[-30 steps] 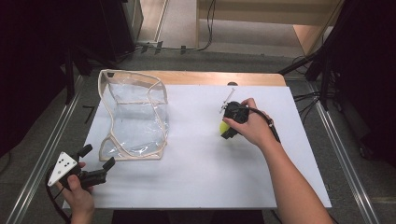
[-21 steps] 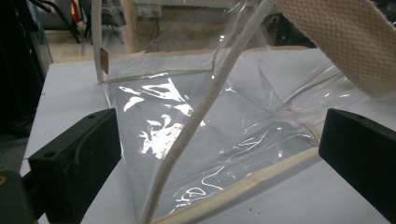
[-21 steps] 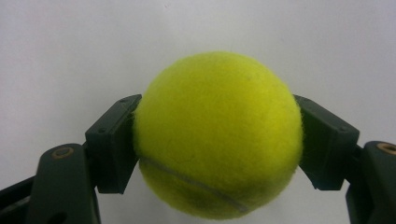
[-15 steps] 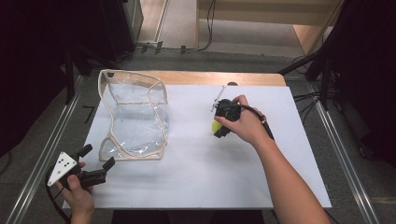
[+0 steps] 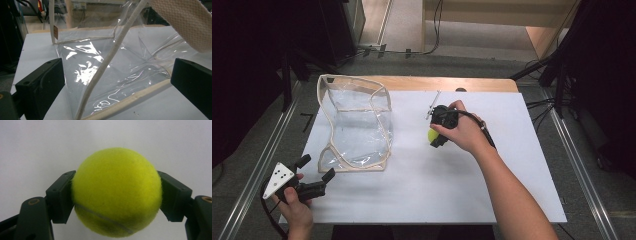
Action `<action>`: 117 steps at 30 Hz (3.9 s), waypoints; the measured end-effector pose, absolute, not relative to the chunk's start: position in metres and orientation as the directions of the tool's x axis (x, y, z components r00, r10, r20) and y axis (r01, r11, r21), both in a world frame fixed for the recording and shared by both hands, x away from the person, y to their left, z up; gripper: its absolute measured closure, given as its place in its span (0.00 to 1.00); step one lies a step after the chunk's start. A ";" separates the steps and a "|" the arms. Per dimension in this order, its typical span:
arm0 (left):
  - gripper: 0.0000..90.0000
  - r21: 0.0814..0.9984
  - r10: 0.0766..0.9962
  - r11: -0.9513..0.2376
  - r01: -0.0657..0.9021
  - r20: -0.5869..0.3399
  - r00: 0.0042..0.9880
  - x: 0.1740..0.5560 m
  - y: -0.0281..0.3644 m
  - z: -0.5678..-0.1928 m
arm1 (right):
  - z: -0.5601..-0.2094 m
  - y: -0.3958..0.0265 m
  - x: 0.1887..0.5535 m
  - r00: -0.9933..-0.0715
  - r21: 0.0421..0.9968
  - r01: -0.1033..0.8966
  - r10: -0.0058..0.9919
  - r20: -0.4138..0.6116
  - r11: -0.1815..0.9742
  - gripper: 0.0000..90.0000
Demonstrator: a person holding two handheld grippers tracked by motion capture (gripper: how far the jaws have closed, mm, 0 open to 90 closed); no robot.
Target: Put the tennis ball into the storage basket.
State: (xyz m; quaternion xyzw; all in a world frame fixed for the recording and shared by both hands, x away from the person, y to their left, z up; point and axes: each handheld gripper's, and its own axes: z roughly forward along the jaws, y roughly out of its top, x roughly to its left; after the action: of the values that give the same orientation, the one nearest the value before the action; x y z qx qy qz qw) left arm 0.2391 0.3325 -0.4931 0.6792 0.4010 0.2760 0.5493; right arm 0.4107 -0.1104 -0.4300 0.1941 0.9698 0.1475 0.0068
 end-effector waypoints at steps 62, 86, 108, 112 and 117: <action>0.00 0.966 0.846 -0.069 0.250 -0.076 0.527 0.240 0.333 -0.493 | -0.349 -0.022 0.390 -0.983 0.353 0.182 0.178 0.043 0.918 0.25; 0.00 0.966 0.847 -0.064 0.251 -0.081 0.525 0.241 0.332 -0.494 | -0.311 -0.001 0.378 -0.994 0.379 0.109 0.104 0.035 0.919 0.25; 0.00 0.964 0.849 -0.064 0.257 -0.082 0.523 0.242 0.333 -0.493 | -0.298 0.034 0.370 -0.998 0.412 0.055 0.043 0.038 0.909 0.25; 0.00 0.964 0.849 -0.065 0.257 -0.082 0.522 0.242 0.333 -0.493 | -0.298 0.040 0.370 -0.998 0.407 0.057 0.045 0.040 0.912 0.25; 0.00 0.964 0.849 -0.064 0.257 -0.083 0.522 0.242 0.333 -0.493 | -0.297 0.046 0.370 -0.999 0.405 0.047 0.035 0.037 0.913 0.25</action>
State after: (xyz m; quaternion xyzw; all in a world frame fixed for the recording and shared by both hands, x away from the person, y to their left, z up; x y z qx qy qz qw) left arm 0.2416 0.3326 -0.4934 0.6780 0.4078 0.2692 0.5491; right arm 0.3701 0.0463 -0.2967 0.0208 0.9779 0.2076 -0.0144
